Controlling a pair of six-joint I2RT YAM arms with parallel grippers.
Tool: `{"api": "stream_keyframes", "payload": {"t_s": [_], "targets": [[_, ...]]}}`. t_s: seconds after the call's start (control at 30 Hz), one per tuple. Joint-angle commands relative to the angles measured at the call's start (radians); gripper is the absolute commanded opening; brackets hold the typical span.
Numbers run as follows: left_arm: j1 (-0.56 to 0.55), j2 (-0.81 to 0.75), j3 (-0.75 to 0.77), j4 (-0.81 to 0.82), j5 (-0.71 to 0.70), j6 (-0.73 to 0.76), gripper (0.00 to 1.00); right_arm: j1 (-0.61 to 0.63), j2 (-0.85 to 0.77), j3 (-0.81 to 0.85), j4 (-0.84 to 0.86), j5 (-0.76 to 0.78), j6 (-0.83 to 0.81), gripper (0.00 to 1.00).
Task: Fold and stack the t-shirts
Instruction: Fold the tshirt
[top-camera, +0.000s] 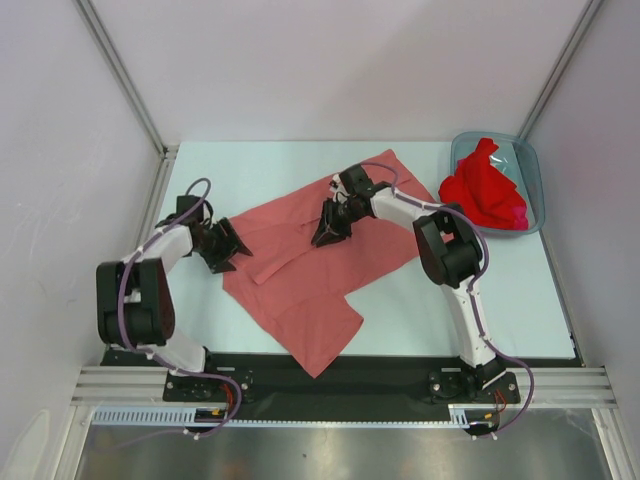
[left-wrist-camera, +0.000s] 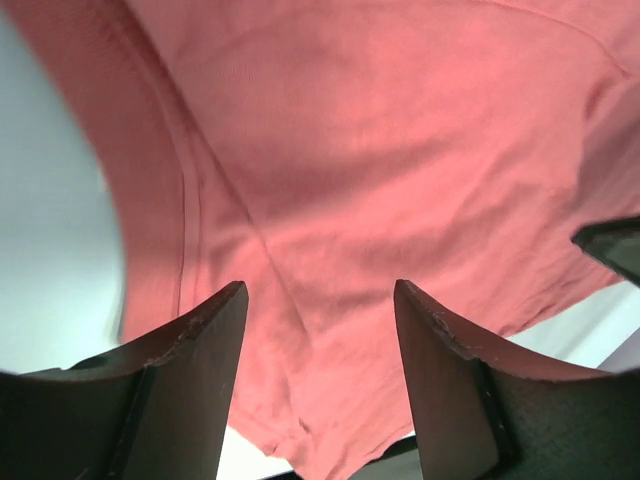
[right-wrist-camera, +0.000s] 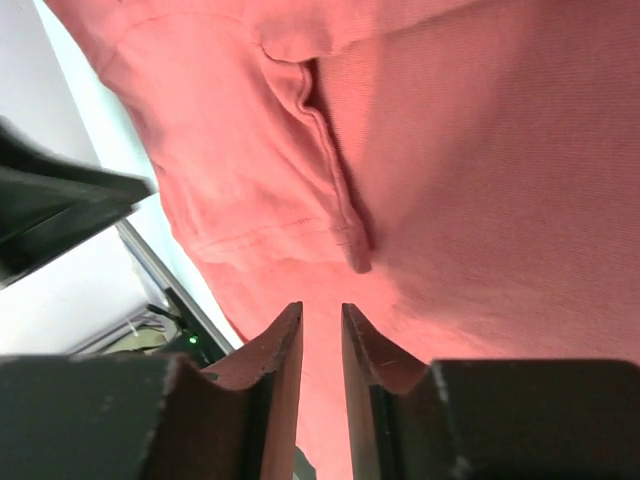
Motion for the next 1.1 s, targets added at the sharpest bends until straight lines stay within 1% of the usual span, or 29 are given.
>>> {"api": "stream_keyframes", "payload": {"t_s": [0.0,0.03,0.1,0.13,0.2,0.27,0.3,0.33,0.37,0.4,0.43,0.47,0.5,0.53,0.57,0.6,0.67,0.73,0.77,0.83,0.87,0.93,1.0,1.07], "targets": [[-0.010,-0.200,-0.028,-0.058,-0.054,0.009,0.66,-0.004,0.004,0.065,-0.075,0.029,-0.081,0.29],[-0.009,-0.229,-0.065,-0.058,-0.048,0.001,0.66,-0.004,0.000,0.071,-0.096,0.054,-0.119,0.32],[-0.009,-0.295,-0.131,-0.033,0.004,-0.023,0.64,-0.001,-0.006,0.071,-0.092,0.048,-0.142,0.35],[-0.010,-0.304,-0.152,-0.020,0.027,-0.034,0.63,-0.001,-0.005,0.072,-0.092,0.048,-0.147,0.38],[-0.015,-0.312,-0.198,0.016,0.081,-0.062,0.58,-0.005,-0.019,0.066,-0.089,0.064,-0.141,0.39],[-0.013,-0.318,-0.234,0.040,0.075,-0.069,0.57,-0.013,-0.037,0.060,-0.087,0.090,-0.147,0.42],[-0.007,-0.326,-0.228,0.039,0.035,-0.060,0.57,-0.019,-0.048,0.060,-0.092,0.133,-0.155,0.44],[-0.003,-0.350,-0.220,0.037,0.009,-0.053,0.66,-0.024,-0.071,0.062,-0.116,0.159,-0.186,0.49],[0.001,-0.361,-0.206,0.034,-0.014,-0.036,0.71,-0.027,-0.078,0.069,-0.139,0.190,-0.208,0.51],[0.002,-0.364,-0.189,0.024,-0.040,-0.027,0.74,-0.030,-0.088,0.080,-0.168,0.259,-0.231,0.53],[0.001,-0.360,-0.148,0.011,-0.086,-0.016,0.75,-0.035,-0.101,0.106,-0.229,0.293,-0.259,0.56],[0.001,-0.337,-0.128,-0.001,-0.123,0.001,0.75,-0.036,-0.111,0.112,-0.257,0.326,-0.291,0.57],[-0.001,-0.323,-0.093,-0.027,-0.158,0.006,0.73,-0.038,-0.121,0.111,-0.276,0.392,-0.300,0.61],[-0.002,-0.306,-0.080,-0.042,-0.252,0.006,0.70,-0.042,-0.150,0.105,-0.308,0.420,-0.312,0.61],[-0.001,-0.277,-0.073,-0.055,-0.288,-0.002,0.70,-0.045,-0.166,0.097,-0.320,0.440,-0.320,0.62],[-0.001,-0.260,-0.065,-0.056,-0.308,0.001,0.70,-0.047,-0.183,0.085,-0.327,0.466,-0.332,0.65],[-0.001,-0.223,-0.064,-0.043,-0.332,0.009,0.71,-0.061,-0.245,0.027,-0.325,0.473,-0.334,0.67],[0.001,-0.158,-0.050,-0.033,-0.338,0.015,0.71,-0.073,-0.293,-0.030,-0.301,0.448,-0.322,0.68],[0.001,-0.118,-0.047,-0.004,-0.365,0.021,0.72,-0.082,-0.340,-0.081,-0.292,0.436,-0.316,0.68],[0.001,-0.084,-0.036,0.026,-0.367,0.033,0.71,-0.084,-0.379,-0.133,-0.267,0.401,-0.302,0.69],[0.001,-0.069,-0.025,0.039,-0.387,0.052,0.68,-0.082,-0.399,-0.180,-0.256,0.390,-0.299,0.68],[0.002,-0.030,0.004,0.088,-0.395,0.079,0.63,-0.081,-0.448,-0.225,-0.221,0.358,-0.296,0.69],[0.004,-0.006,0.038,0.132,-0.379,0.127,0.64,-0.084,-0.480,-0.277,-0.201,0.339,-0.299,0.69],[0.008,0.037,0.068,0.139,-0.378,0.164,0.69,-0.090,-0.491,-0.285,-0.225,0.339,-0.300,0.69]]}}
